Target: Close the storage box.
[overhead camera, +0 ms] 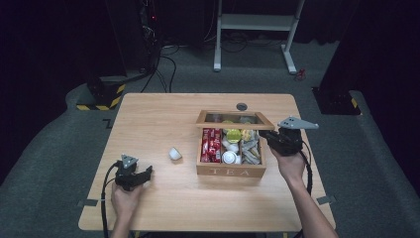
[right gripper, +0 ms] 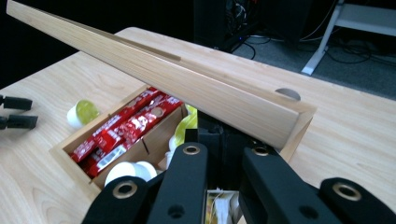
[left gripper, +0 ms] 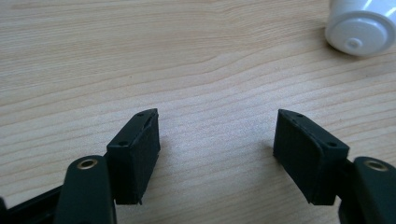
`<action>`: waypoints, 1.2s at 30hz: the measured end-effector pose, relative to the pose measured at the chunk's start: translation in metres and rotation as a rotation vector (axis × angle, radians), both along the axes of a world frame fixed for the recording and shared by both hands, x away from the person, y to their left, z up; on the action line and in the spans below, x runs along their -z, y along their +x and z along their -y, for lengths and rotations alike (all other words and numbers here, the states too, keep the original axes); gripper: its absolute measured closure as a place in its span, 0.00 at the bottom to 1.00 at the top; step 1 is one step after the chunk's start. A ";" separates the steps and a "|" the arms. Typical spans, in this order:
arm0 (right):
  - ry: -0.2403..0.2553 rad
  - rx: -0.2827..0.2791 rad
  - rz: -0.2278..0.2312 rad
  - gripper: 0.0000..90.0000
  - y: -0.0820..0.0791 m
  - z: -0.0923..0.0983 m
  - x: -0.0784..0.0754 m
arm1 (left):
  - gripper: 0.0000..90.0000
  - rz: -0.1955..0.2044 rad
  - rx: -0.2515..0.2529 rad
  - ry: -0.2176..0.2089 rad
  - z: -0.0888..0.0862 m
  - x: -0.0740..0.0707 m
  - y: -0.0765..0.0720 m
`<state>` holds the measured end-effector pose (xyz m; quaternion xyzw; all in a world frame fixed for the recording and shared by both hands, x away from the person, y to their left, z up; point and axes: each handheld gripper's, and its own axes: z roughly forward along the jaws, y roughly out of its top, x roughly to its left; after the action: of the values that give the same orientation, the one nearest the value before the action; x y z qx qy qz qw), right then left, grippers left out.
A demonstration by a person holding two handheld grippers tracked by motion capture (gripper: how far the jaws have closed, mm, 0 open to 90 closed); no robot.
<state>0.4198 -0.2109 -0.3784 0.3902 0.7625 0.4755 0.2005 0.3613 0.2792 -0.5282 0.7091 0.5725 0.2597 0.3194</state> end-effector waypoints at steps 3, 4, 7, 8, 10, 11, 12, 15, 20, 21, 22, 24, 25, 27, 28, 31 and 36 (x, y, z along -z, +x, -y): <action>0.005 -0.003 -0.004 1.00 -0.005 0.001 0.004 | 0.35 0.000 0.002 -0.001 0.000 0.000 0.000; 0.007 -0.002 -0.008 1.00 -0.006 0.001 0.006 | 0.35 -0.001 0.002 -0.002 0.000 0.000 0.000; 0.002 -0.006 -0.009 0.99 -0.009 0.002 0.009 | 0.33 -0.004 0.005 -0.004 0.000 0.000 0.000; 0.000 -0.006 -0.009 0.99 -0.011 0.002 0.011 | 0.33 -0.003 0.012 0.001 0.000 0.000 0.000; 0.007 -0.008 -0.017 0.99 -0.015 0.003 0.016 | 0.32 -0.005 0.017 0.000 0.000 0.000 0.000; 0.007 -0.008 -0.017 0.99 -0.015 0.003 0.016 | 0.32 -0.005 0.017 0.000 0.000 0.000 0.000; 0.012 -0.010 -0.022 0.99 -0.017 0.003 0.019 | 0.32 -0.005 0.017 0.000 0.000 0.000 0.000; 0.015 -0.013 -0.034 0.98 -0.021 0.004 0.025 | 0.32 -0.005 0.018 0.000 0.000 0.000 0.000; 0.010 -0.014 -0.044 0.98 -0.027 0.005 0.035 | 0.32 -0.005 0.018 -0.001 0.000 0.000 0.000; 0.007 -0.012 -0.046 0.97 -0.028 0.004 0.037 | 0.32 -0.005 0.018 0.000 0.000 0.000 0.000; 0.006 -0.010 -0.047 0.97 -0.029 0.004 0.039 | 0.32 -0.005 0.018 0.000 0.000 0.000 0.000; -0.001 -0.009 -0.049 0.97 -0.031 0.004 0.042 | 0.32 -0.004 0.018 0.000 0.000 0.000 0.000; -0.002 -0.007 -0.055 0.97 -0.032 0.004 0.044 | 0.32 -0.005 0.019 0.001 0.000 0.000 0.000; 0.001 -0.008 -0.060 0.96 -0.033 0.004 0.048 | 0.32 -0.005 0.018 0.000 0.000 0.000 0.000; 0.004 -0.008 -0.065 0.96 -0.034 0.005 0.049 | 0.32 -0.005 0.019 0.001 0.000 0.000 0.000; 0.012 -0.007 -0.079 0.96 -0.036 0.005 0.055 | 0.32 -0.005 0.019 0.001 0.000 0.000 0.000; 0.027 -0.010 -0.110 0.94 -0.041 0.009 0.063 | 0.32 -0.006 0.018 -0.001 0.000 0.000 0.000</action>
<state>0.3787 -0.2195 -0.4411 0.4149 0.7677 0.4647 0.1504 0.3616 0.2787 -0.5283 0.7148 0.5671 0.2546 0.3204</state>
